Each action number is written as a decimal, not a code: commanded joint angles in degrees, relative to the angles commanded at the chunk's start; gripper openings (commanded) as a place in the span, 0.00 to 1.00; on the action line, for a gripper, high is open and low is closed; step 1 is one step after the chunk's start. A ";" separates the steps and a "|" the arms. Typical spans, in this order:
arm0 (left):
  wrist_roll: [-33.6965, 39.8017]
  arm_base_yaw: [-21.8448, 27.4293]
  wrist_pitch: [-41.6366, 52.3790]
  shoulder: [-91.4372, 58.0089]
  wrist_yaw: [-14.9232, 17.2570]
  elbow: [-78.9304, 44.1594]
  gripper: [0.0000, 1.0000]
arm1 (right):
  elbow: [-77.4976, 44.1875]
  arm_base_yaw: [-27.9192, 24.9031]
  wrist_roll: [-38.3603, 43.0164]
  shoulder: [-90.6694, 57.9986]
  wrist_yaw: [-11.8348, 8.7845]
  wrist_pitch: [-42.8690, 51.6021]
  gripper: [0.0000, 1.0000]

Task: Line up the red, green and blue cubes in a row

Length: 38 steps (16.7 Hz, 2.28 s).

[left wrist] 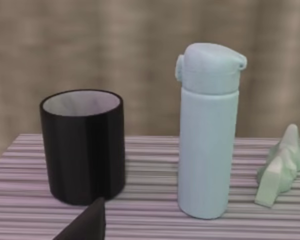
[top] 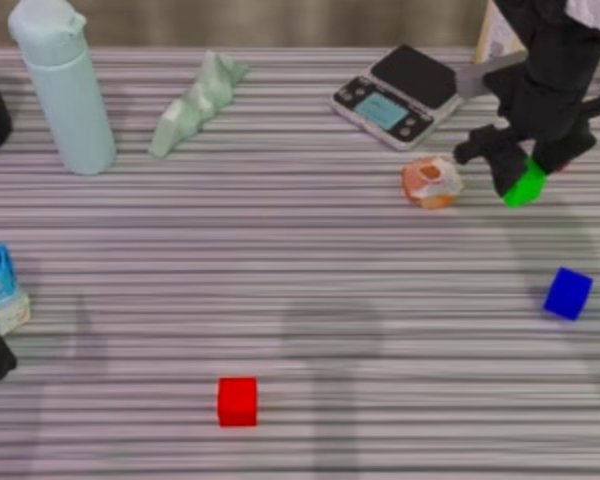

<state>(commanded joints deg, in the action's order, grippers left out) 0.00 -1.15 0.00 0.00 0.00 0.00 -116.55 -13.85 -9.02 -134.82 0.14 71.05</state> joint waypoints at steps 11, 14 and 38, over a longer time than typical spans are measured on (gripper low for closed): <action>0.00 0.00 0.00 0.00 0.00 0.00 1.00 | 22.14 -28.30 47.96 15.28 0.38 -5.66 0.00; 0.00 0.00 0.00 0.00 0.00 0.00 1.00 | 27.19 -34.37 56.99 19.30 0.57 -7.36 0.00; 0.00 0.00 0.00 0.00 0.00 0.00 1.00 | 38.50 -37.28 60.81 16.02 0.76 -22.55 0.30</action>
<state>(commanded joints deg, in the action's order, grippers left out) 0.00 -1.15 0.00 0.00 0.00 0.00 -78.04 -51.12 51.79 -118.80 0.90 48.50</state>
